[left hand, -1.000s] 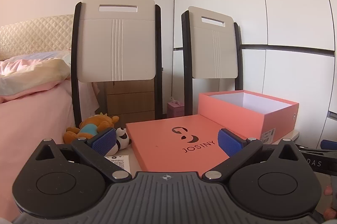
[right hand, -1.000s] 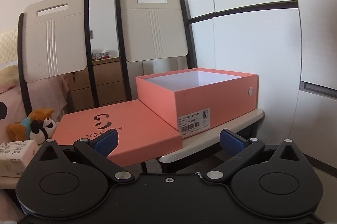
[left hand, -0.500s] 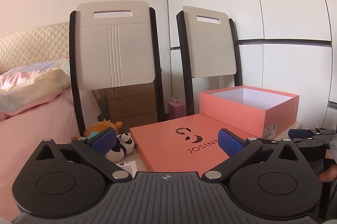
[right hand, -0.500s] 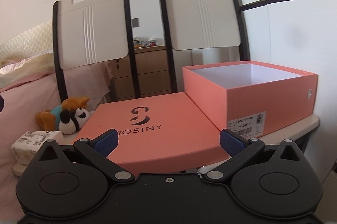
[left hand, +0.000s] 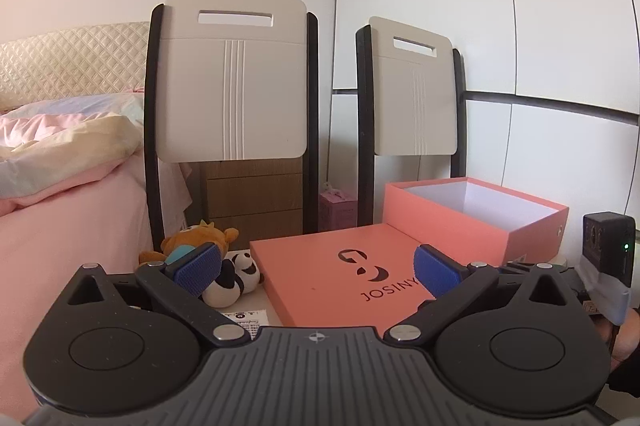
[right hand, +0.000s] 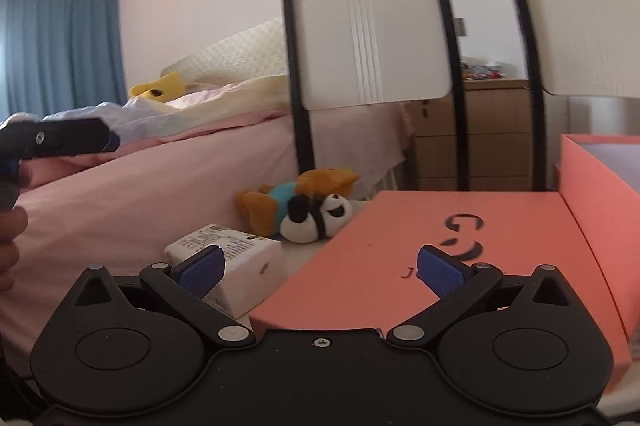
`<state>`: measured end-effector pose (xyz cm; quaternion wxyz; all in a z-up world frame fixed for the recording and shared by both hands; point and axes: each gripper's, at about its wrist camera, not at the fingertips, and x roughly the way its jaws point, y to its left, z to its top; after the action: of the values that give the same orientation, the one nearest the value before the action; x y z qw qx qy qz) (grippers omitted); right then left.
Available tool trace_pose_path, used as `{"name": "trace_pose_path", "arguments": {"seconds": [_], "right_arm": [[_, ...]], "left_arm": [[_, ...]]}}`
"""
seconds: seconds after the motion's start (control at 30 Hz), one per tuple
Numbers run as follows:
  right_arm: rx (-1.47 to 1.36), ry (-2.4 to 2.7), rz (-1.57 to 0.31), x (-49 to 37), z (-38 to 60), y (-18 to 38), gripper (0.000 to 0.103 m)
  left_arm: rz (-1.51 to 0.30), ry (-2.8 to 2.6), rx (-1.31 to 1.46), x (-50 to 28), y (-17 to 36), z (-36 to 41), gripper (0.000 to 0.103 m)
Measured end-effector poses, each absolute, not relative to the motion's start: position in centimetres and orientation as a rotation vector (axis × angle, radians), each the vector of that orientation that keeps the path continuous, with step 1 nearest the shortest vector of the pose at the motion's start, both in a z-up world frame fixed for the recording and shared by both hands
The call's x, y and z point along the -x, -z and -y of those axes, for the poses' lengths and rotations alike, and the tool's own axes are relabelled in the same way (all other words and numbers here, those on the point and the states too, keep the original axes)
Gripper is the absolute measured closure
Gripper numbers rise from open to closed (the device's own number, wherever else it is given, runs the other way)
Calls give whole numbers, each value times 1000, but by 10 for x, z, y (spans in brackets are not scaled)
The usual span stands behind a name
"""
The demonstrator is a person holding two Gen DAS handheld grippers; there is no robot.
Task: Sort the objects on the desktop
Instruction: 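Move the right tool to the white tissue pack and close on it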
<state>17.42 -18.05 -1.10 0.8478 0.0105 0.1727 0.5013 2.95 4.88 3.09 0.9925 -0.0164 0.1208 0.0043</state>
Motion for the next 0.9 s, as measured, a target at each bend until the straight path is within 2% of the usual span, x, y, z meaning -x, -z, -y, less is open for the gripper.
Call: {"name": "trace_pose_path", "arguments": {"seconds": [0.43,0.9], "right_arm": [[263,-1507,-453,-189,79,26,0],[458,-1590,-452,-215,27,35,0]], "left_arm": [[-231,4,119,-33,-35,-68,0],[-233,-5,124,-36,-29,-71,0]]}}
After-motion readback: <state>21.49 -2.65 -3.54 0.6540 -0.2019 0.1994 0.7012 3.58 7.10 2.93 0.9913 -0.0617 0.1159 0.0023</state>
